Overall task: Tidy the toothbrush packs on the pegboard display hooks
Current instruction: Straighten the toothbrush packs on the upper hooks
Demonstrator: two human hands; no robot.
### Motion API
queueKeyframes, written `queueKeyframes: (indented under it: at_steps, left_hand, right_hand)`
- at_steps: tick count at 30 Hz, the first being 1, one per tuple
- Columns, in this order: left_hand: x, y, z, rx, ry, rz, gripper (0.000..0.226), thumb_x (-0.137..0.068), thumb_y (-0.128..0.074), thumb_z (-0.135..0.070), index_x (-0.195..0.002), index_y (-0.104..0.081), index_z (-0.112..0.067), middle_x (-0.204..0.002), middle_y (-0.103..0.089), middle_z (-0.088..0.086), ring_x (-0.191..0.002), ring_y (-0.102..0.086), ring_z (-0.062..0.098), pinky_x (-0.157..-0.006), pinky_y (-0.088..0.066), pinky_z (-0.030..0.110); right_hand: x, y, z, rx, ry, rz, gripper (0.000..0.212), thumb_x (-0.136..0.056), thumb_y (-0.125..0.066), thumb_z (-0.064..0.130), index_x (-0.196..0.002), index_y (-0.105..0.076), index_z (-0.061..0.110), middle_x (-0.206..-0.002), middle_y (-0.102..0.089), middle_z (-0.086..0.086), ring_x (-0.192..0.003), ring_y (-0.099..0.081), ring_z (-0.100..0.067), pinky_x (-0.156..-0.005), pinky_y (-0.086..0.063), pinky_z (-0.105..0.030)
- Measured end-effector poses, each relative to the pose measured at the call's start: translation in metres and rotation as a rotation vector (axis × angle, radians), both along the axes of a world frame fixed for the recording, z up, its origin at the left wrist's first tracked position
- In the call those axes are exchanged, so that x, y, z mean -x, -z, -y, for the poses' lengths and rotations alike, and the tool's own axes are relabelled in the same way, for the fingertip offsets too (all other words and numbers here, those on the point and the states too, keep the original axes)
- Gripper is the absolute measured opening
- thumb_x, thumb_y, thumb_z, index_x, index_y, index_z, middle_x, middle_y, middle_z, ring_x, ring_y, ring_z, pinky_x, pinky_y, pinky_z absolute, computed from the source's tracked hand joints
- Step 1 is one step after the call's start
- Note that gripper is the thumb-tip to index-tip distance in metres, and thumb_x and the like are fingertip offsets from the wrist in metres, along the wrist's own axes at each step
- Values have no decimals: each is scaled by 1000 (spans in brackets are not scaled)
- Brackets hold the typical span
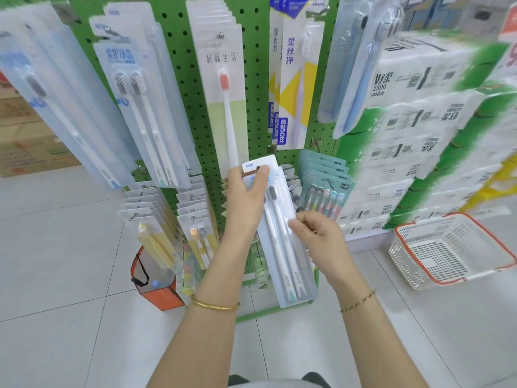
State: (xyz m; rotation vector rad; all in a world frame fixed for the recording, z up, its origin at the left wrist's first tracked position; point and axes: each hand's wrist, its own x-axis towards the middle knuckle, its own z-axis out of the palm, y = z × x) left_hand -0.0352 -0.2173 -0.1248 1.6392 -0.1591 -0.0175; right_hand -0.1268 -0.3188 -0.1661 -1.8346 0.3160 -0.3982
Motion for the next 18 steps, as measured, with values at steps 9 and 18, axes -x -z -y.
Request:
queueKeyframes:
  at_steps: [9,18]
  left_hand:
    - [21,24,-5,-39,209,-41,36,-92,-60,-32,-122,-50,-17,-112,-62,-8,-104,-59,7,-86,-46,24]
    - [31,40,-20,-167,464,-60,38,-88,-67,-21,-123,-51,-21,-115,-64,-6,-105,-62,9,-92,-50,35]
  right_hand:
    - [6,-1,2,-86,50,52,23,-93,-56,10,-79,-56,-8,-62,-43,4,-58,-35,-7,-57,-32,-23]
    - [7,1,5,-140,126,24,21,-93,-57,11,-80,-62,-5,-58,-41,6,-53,-34,-4,-55,-33,-20]
